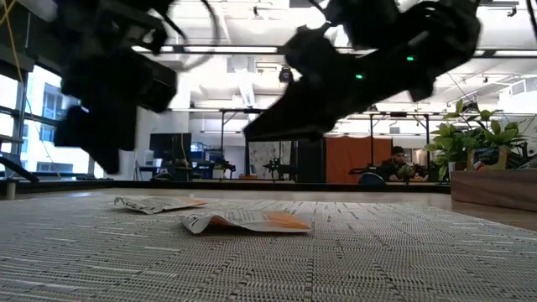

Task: Pick & Place Tea
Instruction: Put the white tea bag into the bottom section of the wooden organizer

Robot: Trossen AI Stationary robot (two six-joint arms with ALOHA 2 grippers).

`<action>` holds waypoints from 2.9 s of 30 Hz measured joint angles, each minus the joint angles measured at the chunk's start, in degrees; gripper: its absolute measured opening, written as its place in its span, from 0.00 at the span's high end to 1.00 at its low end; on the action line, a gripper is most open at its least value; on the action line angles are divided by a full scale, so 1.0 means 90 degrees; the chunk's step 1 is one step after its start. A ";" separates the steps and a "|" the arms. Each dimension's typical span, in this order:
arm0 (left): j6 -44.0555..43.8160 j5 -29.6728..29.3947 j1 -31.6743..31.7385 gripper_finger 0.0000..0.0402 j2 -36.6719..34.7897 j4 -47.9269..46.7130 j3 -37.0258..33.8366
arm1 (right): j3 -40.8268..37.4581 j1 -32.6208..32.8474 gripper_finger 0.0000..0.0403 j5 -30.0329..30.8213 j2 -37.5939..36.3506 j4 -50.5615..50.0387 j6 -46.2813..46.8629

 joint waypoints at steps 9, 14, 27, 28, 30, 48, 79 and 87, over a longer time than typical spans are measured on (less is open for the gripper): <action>-0.2682 -0.3241 -0.1713 0.55 -0.0792 -0.1477 -0.0039 | 0.1031 -0.0437 0.78 -0.0619 0.0773 -0.0079 0.0115; -0.3071 -0.3336 -0.1893 0.55 -0.0397 -0.1093 -0.0237 | 0.1724 -0.0422 0.78 -0.0934 0.1473 -0.0492 -0.0019; -0.2255 -0.2794 -0.1238 0.55 0.0526 0.0101 -0.0304 | 0.2119 -0.0404 0.78 -0.0646 0.1935 -0.1485 0.0122; -0.2224 -0.2749 -0.1170 0.55 0.0572 0.0153 -0.0295 | 0.2124 -0.0404 0.78 -0.0568 0.1923 -0.1617 0.0115; -0.2159 -0.2648 -0.1099 0.55 0.0602 0.0195 -0.0287 | 0.2124 -0.0400 0.78 -0.0396 0.1907 -0.1787 0.0081; -0.1526 -0.2717 -0.0809 0.82 0.0629 0.0654 -0.0297 | 0.2117 -0.0384 0.79 -0.0440 0.1915 -0.1819 -0.0047; 0.2667 -0.7873 -0.0800 1.00 -0.0974 0.3125 -0.0299 | 0.0346 0.0190 0.78 0.1229 -0.2615 -0.2691 -0.0978; 0.4628 -0.6629 -0.0280 1.00 -0.0852 0.5391 -0.0296 | -0.1814 -0.0352 0.78 0.1378 -0.2348 0.3120 -0.0060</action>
